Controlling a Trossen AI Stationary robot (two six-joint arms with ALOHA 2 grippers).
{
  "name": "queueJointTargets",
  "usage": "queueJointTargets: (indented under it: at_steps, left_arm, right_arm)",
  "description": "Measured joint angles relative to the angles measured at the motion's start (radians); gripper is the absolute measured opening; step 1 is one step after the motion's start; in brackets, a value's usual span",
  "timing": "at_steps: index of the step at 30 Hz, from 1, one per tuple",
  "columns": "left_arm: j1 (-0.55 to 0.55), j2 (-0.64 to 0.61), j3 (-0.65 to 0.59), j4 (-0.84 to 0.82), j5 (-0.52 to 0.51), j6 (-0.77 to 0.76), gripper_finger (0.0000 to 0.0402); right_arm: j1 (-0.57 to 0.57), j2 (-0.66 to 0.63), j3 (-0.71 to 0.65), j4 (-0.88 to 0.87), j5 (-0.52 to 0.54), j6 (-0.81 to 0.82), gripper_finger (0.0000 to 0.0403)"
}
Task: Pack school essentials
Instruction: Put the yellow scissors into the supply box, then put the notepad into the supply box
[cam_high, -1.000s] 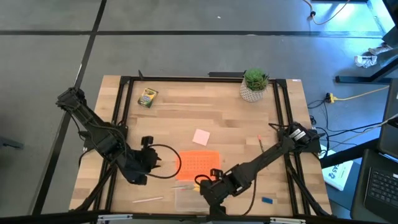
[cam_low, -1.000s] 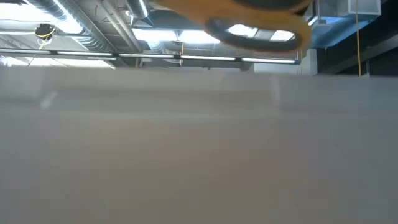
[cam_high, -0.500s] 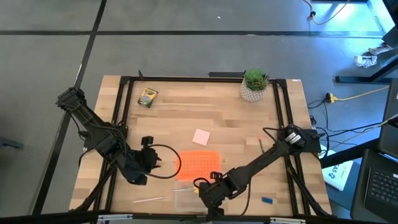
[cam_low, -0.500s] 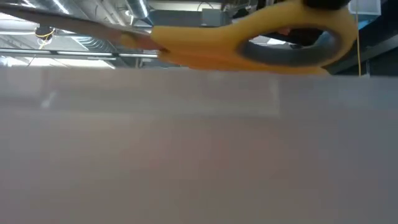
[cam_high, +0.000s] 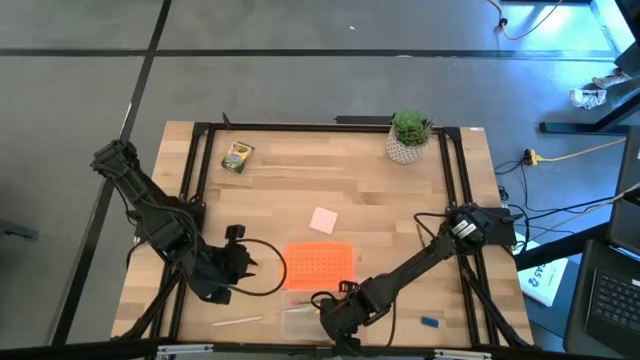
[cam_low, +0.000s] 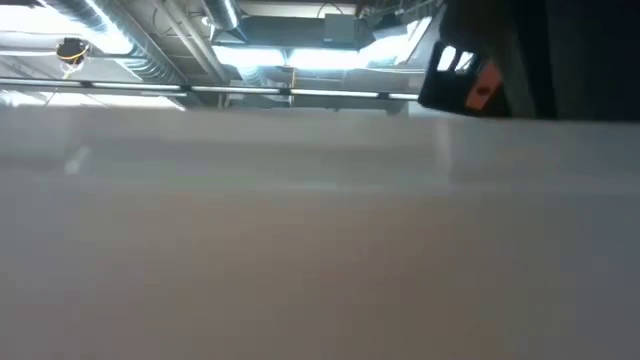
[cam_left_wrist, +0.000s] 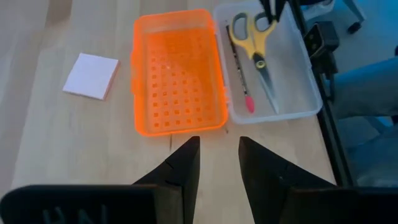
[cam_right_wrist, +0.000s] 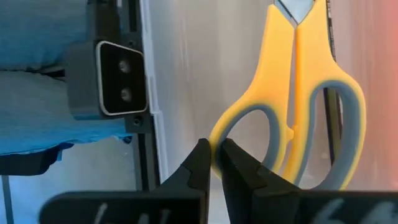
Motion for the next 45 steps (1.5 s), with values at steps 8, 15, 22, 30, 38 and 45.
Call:
queueJointTargets:
  at_steps: [8, 15, 22, 30, 38, 45]
  left_arm:
    - [-0.019, 0.0, 0.0, 0.009, 0.0, 0.0, 0.0104]
    - [-0.019, 0.0, 0.0, 0.009, -0.001, 0.0, 0.0104]
    - [-0.019, 0.0, 0.0, 0.009, -0.002, 0.0, 0.0104]
    - [-0.019, 0.0, 0.0, 0.009, -0.002, -0.001, 0.0104]
    - [-0.019, 0.0, 0.0, 0.009, -0.002, -0.001, 0.0104]
    - [-0.019, 0.0, 0.0, 0.009, -0.002, -0.001, 0.0104]
  right_arm:
    - [0.0, 0.02, 0.0, -0.005, 0.002, 0.0, 0.0026]
    - [0.0, 0.026, 0.0, -0.007, 0.009, -0.002, 0.0026]
    - [-0.001, 0.034, 0.0, -0.004, 0.01, 0.001, 0.0035]
    - [-0.001, 0.034, 0.0, -0.005, 0.011, -0.001, 0.0076]
    - [-0.001, 0.034, 0.0, -0.005, 0.011, -0.001, 0.0112]
    - [-0.016, 0.034, 0.0, -0.008, 0.004, 0.0, 0.0128]
